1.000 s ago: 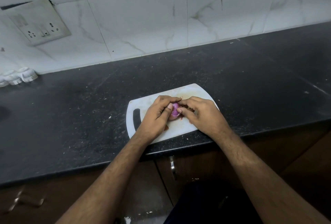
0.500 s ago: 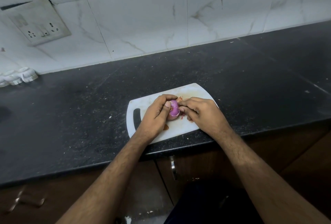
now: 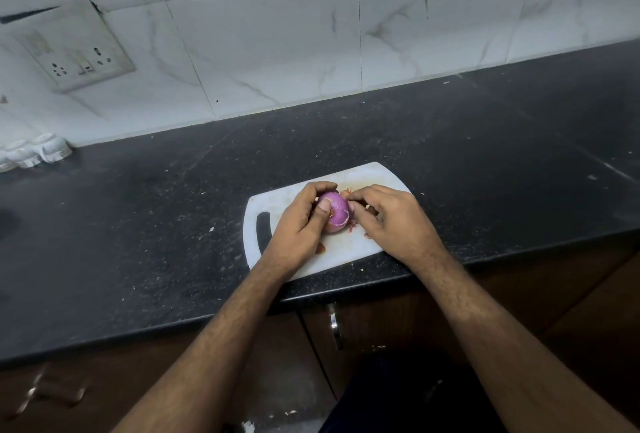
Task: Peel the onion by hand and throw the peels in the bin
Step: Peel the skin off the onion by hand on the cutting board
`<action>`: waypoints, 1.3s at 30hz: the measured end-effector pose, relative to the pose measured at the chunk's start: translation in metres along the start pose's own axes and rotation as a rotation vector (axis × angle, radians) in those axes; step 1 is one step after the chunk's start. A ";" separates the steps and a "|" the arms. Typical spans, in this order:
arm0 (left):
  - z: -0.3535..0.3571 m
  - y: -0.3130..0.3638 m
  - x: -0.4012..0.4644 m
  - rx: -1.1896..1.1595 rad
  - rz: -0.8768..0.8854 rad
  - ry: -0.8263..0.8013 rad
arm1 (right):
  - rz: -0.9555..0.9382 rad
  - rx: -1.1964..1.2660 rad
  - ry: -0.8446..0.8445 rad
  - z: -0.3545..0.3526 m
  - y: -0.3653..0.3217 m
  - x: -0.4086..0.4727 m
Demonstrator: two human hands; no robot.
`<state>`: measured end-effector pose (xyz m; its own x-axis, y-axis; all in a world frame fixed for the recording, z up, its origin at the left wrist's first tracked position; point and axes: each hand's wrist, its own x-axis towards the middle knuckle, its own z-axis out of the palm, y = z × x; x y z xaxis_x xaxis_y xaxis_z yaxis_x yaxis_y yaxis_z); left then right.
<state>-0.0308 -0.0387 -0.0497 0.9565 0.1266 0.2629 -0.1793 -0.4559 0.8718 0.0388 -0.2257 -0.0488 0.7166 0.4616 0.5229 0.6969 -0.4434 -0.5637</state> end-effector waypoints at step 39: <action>-0.002 0.018 -0.005 -0.208 -0.112 -0.014 | 0.196 -0.054 0.018 -0.002 -0.003 0.006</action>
<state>-0.0396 -0.0454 -0.0348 0.9760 0.1531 0.1551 -0.1140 -0.2479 0.9621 0.0410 -0.2226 -0.0424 0.8389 0.3488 0.4178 0.5439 -0.5645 -0.6209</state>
